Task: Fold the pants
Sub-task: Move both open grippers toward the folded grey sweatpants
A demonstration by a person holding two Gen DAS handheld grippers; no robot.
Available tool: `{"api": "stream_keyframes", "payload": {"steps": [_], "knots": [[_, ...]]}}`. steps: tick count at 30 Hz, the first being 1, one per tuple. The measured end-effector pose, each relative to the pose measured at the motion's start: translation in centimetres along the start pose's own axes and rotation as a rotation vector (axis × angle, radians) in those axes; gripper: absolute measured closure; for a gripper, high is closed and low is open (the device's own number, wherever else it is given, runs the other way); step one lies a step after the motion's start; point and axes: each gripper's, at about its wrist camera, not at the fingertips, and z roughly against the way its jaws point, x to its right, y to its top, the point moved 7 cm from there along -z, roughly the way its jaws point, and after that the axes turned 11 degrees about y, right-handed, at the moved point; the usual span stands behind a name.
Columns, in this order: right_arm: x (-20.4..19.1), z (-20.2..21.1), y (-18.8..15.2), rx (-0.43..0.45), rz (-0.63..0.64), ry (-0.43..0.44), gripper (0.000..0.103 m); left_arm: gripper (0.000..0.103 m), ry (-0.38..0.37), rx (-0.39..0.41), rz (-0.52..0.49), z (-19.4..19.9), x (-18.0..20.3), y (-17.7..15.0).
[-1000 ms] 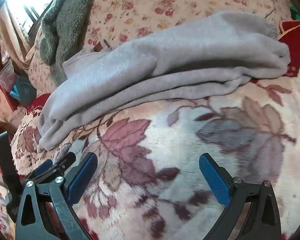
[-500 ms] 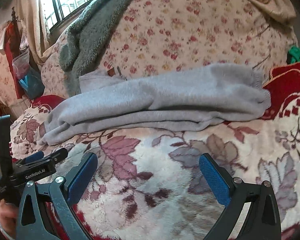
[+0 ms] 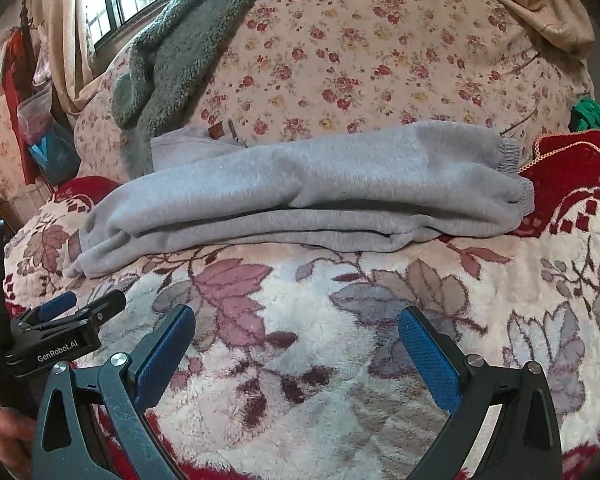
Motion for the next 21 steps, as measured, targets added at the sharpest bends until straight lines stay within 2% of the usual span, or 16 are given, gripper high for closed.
{"api": "stream_keyframes", "payload": {"steps": [9,21], "knots": [[-0.3,0.1,0.4,-0.003,0.018,-0.004,0.000,0.000,0.000,-0.001,-0.012,-0.2,0.4,0.1],[1.0,-0.4,0.0,-0.036,-0.039,-0.026,0.000,0.000,0.003,-0.010,-0.019,-0.7,0.5,-0.3]]}}
